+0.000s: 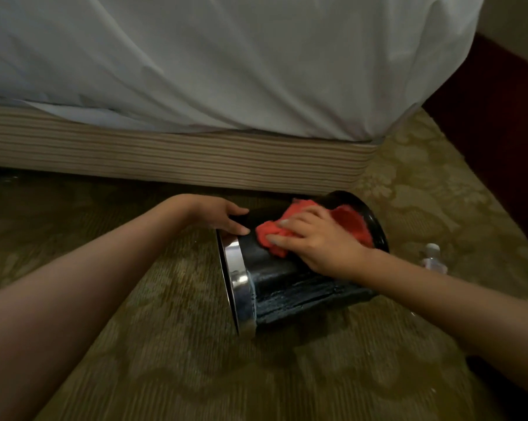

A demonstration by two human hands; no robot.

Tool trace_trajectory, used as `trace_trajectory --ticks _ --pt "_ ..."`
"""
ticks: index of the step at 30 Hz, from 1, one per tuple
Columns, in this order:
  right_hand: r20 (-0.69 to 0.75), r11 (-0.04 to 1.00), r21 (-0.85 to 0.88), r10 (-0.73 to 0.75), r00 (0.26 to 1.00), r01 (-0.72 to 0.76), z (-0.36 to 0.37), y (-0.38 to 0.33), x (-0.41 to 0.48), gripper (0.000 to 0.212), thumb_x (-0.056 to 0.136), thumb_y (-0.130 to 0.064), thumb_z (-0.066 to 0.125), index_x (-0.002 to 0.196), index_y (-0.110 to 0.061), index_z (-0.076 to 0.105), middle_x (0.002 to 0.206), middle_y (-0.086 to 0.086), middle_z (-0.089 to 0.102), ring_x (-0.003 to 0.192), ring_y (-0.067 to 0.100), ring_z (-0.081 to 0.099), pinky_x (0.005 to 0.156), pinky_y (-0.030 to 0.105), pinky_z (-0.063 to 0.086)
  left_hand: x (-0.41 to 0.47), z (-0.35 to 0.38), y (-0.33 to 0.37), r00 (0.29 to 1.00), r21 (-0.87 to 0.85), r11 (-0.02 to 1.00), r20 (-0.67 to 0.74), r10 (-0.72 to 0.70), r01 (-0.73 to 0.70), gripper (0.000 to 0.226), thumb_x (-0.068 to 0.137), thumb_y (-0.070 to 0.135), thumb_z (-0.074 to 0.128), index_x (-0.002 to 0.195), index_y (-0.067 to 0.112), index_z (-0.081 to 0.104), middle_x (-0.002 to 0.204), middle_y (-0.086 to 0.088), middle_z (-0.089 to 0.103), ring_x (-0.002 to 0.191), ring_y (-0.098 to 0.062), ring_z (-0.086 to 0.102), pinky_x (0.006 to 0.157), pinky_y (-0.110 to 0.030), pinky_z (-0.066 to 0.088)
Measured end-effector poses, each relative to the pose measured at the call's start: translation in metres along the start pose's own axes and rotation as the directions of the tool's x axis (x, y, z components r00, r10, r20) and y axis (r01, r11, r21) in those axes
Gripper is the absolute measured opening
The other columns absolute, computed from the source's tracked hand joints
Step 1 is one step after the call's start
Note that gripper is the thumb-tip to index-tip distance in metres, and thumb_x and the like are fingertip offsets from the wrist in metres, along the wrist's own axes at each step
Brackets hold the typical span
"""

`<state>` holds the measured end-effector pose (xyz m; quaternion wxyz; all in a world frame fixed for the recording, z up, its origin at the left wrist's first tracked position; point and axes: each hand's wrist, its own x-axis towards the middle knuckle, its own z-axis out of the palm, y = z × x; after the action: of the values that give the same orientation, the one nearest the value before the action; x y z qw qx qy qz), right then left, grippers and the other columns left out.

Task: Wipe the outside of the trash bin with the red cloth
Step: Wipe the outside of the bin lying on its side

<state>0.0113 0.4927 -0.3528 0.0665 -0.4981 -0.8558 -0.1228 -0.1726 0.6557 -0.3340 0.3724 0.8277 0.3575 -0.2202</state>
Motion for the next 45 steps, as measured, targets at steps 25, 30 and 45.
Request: trace_trajectory --ticks 25,30,45 --pt "0.16 0.966 0.061 -0.257 0.953 0.25 0.005 0.006 -0.005 0.061 0.079 -0.005 0.067 0.135 -0.023 0.051 0.136 0.014 0.049 0.126 0.038 0.044 0.099 0.054 0.041 0.003 -0.001 -0.006 0.999 -0.205 0.978 0.017 0.041 -0.037 0.062 0.09 0.028 0.057 0.145 0.021 0.028 0.092 0.01 0.06 0.069 0.006 0.058 0.063 -0.006 0.041" --pt "0.27 0.991 -0.062 -0.095 0.958 0.116 -0.024 0.073 -0.077 0.053 0.083 -0.011 0.05 0.136 -0.019 0.046 0.128 0.022 0.055 0.113 0.043 0.054 0.084 0.055 0.05 0.003 -0.003 -0.006 0.999 -0.118 0.992 -0.004 0.034 -0.034 0.065 0.089 0.037 0.056 0.146 0.027 0.026 0.1 0.013 0.055 0.081 0.006 0.05 0.071 -0.011 0.035" --pt "0.245 0.967 -0.017 -0.241 0.939 0.253 -0.014 0.057 -0.047 0.055 0.079 -0.001 0.061 0.132 -0.017 0.054 0.131 0.02 0.053 0.118 0.042 0.051 0.088 0.054 0.047 0.002 -0.004 -0.006 0.999 -0.209 0.977 0.018 0.031 -0.027 0.063 0.091 0.03 0.055 0.146 0.023 0.026 0.09 0.013 0.056 0.077 0.004 0.053 0.066 -0.01 0.039"
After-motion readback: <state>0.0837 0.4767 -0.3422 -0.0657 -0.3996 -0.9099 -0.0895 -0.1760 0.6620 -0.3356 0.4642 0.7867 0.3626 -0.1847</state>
